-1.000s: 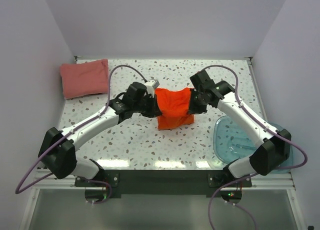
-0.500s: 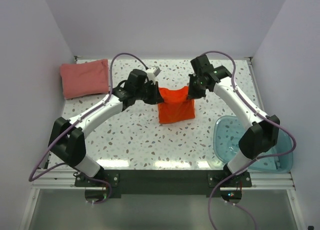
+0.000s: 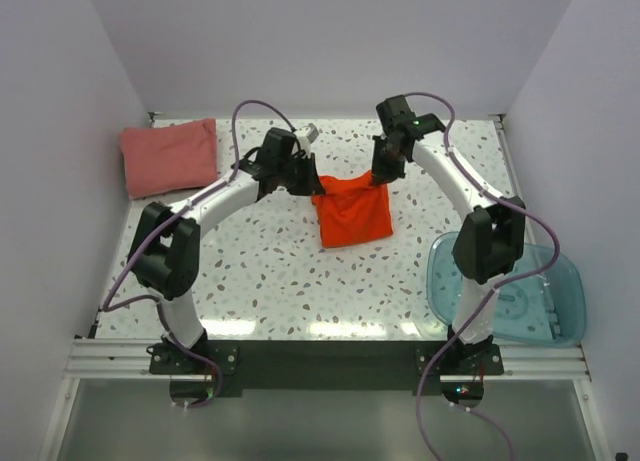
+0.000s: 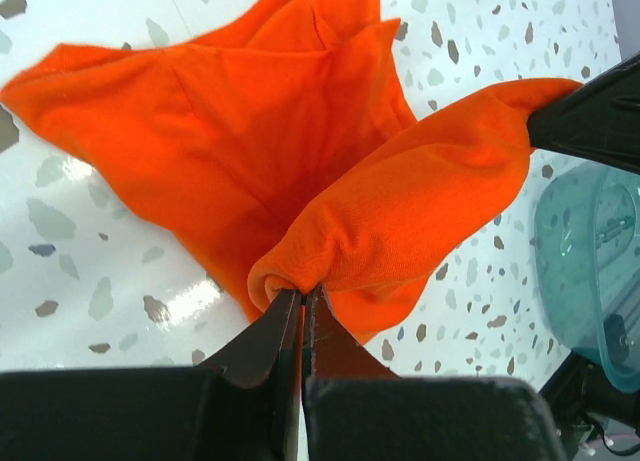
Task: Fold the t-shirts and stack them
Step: Fold the tshirt, then neatly place the folded tshirt to the corner
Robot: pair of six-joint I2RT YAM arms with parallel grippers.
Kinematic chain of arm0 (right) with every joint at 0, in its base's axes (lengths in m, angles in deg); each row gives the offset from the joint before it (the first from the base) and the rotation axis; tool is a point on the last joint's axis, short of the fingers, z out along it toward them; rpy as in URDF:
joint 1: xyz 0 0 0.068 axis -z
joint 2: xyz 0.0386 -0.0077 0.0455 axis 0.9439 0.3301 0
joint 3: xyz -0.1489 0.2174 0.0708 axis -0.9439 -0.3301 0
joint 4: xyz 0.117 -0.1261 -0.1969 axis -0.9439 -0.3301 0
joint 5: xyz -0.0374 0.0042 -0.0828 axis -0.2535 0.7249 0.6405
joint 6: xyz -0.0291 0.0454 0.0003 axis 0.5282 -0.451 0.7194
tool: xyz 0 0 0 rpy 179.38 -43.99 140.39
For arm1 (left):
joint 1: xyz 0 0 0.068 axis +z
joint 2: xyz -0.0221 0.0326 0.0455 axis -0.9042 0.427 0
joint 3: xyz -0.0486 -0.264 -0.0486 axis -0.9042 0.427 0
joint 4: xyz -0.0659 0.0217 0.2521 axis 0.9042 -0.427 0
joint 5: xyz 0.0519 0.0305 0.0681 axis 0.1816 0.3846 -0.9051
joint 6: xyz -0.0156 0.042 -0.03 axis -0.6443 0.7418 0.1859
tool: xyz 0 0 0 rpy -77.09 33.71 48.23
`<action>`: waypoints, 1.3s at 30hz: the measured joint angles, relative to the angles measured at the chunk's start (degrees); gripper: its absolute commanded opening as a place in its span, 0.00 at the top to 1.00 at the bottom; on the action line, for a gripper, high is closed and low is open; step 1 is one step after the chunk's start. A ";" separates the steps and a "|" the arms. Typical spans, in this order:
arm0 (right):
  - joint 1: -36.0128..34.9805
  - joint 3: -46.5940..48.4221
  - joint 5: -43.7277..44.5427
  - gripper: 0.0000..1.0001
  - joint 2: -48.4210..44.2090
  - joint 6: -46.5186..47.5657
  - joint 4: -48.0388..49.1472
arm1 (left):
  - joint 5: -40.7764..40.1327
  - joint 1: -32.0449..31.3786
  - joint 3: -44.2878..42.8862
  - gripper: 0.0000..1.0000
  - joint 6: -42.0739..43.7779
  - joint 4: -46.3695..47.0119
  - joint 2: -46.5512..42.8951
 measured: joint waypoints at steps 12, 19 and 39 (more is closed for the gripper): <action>5.11 21.05 -1.62 0.69 17.66 0.96 -0.39 | 1.79 4.76 -19.69 0.29 -0.42 0.39 17.40; 7.85 24.87 -1.60 0.20 23.58 0.44 2.78 | -2.49 6.60 -26.05 0.00 -2.58 -0.44 23.39; 4.59 -4.76 -6.73 0.26 5.33 1.77 14.25 | 5.68 7.13 7.52 0.00 -4.79 12.50 4.63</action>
